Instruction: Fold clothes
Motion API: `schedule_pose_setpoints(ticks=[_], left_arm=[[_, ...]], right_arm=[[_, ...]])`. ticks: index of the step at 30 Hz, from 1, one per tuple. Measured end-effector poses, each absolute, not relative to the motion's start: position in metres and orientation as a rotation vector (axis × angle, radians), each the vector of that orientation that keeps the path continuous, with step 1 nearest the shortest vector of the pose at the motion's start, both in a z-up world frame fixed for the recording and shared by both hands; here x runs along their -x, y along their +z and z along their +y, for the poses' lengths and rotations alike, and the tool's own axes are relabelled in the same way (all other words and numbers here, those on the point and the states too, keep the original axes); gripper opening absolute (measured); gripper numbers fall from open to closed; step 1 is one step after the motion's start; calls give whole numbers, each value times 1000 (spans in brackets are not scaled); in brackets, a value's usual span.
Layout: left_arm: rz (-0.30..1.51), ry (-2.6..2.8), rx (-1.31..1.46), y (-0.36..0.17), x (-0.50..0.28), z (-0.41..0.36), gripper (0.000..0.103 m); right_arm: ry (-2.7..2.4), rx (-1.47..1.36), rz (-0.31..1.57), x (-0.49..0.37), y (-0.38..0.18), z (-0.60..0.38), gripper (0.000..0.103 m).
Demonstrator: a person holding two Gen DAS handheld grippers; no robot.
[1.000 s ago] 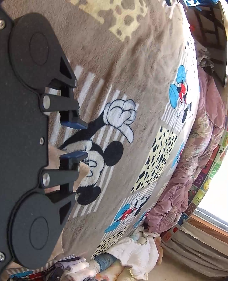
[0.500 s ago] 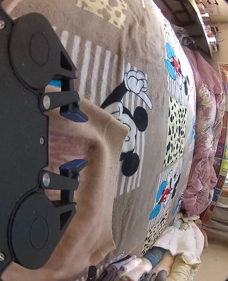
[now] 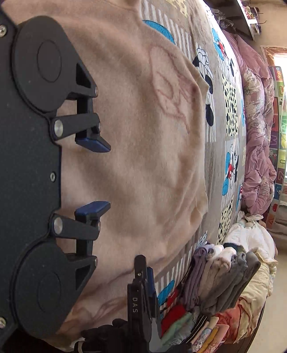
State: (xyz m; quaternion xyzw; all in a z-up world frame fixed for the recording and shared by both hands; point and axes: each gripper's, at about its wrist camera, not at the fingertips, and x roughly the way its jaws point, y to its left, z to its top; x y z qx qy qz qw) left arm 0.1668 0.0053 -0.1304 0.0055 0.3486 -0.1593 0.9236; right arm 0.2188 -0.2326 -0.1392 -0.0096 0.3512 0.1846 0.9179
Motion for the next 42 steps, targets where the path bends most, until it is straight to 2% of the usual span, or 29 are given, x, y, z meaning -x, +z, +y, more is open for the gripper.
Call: schedule_pose_setpoints(ticks=[6,15,19,21,23,25,26,27,29,31,34,36,37,38,42], left_arm=[[705,-284,-224,-149,-124,-40,48],[722,-328,-358,-154,-71,-53,48],[661,-335,-259,-140,-61,-43,48],[631,-321,-217,-138,-61,-41,51],[741,-324,-226,-154,-70,-44,55],[773,-336,-197,-153,-73,-40,55],[761,-333,-164,-146,-73,-34,55],[736,-284,-112,-138,-75,-22,51],[673,-78,-6,-129,-80,13,51],[604,127,99,-120,-85,48,57],[697,300,320,-144,-95,108,58],[692,351,431,-141,-89,127,41],[661,352,465,-134,-84,130,43],[627,326,467,-130,-82,125,54],[629,157,367,-133,-85,88,57]], right_arm=[[340,54,705,-165,-146,-238,50],[277,21,700,-105,-145,-250,50],[228,-114,627,-82,-146,-271,50],[176,-185,604,-78,-149,-286,50],[117,-246,601,-77,-155,-300,50],[88,-229,639,-83,-166,-307,47],[80,-258,634,-82,-167,-311,43],[73,-286,629,-80,-167,-315,39],[56,-306,616,-77,-167,-320,41],[35,-327,603,-73,-169,-326,49],[39,-362,603,-72,-174,-333,48],[11,-376,594,-70,-174,-337,44],[-2,-398,584,-69,-174,-340,44],[-11,-424,566,-67,-173,-344,45],[-24,-538,526,-65,-173,-359,52]])
